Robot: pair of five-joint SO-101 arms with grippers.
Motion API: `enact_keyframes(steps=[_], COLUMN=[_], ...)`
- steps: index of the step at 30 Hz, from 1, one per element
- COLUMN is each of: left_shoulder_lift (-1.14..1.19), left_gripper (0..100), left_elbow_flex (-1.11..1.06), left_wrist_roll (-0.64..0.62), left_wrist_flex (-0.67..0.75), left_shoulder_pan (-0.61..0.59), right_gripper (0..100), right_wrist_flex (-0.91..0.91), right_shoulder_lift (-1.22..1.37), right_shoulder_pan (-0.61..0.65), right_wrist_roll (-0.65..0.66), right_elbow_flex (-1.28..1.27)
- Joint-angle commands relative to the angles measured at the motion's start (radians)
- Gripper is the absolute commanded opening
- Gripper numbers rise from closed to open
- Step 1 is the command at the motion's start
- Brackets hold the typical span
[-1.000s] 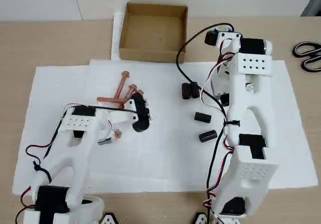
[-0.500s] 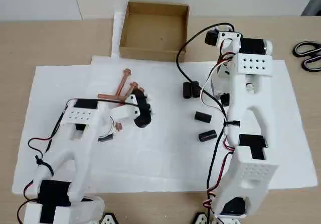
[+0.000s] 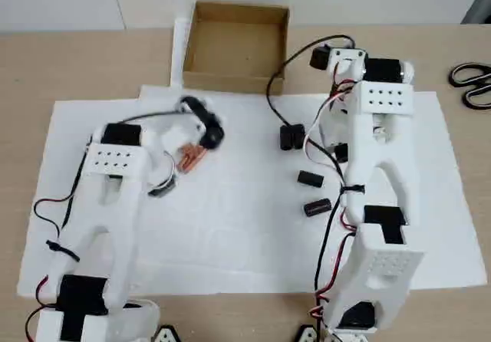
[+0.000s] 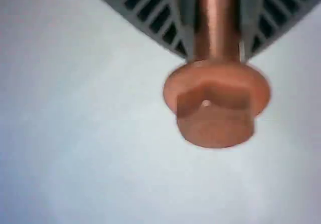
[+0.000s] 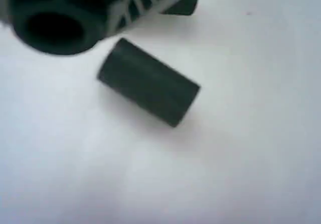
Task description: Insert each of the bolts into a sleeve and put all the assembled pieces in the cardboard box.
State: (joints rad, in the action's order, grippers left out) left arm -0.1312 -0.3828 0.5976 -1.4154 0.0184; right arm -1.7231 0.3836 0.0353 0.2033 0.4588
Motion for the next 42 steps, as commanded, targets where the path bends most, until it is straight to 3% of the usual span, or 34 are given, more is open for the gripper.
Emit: enact_keyframes(steps=[1, 6, 12, 22, 27, 33, 37, 42], left_shoulder_lift=[-0.003, -0.003, -0.005, -0.012, -0.014, -0.014, -0.014, -0.014], left_gripper=[2, 2, 2, 3, 3, 3, 0, 1], left_elbow_flex=[0.044, -0.008, -0.01, -0.012, -0.007, 0.028, 0.036, 0.038], left_wrist_roll=[-0.203, -0.31, -0.502, -0.559, -0.574, -0.779, -0.784, -0.786], left_wrist_flex=[0.057, 0.135, 0.201, 0.209, 0.204, 0.206, 0.203, 0.209], left_shoulder_pan=[-0.008, -0.003, -0.049, -0.077, -0.078, -0.072, -0.052, -0.049], right_gripper=[0.4, 0.3, 0.3, 1.3, 1.3, 1.2, 1.1, 0.9], right_wrist_flex=[-0.008, -0.008, -0.007, 0.039, 0.202, 0.559, 0.803, 0.909], right_shoulder_lift=[-0.058, -0.065, -0.099, -0.374, -0.503, -0.733, -0.811, -0.854], right_shoulder_pan=[0.067, 0.166, 0.193, 0.232, 0.242, 0.24, 0.234, 0.226], right_wrist_roll=[-0.014, -0.009, -0.011, -0.009, -0.011, -0.012, -0.008, -0.011], right_elbow_flex=[-0.015, -0.02, -0.015, -0.087, -0.328, -0.724, -0.967, -1.105])
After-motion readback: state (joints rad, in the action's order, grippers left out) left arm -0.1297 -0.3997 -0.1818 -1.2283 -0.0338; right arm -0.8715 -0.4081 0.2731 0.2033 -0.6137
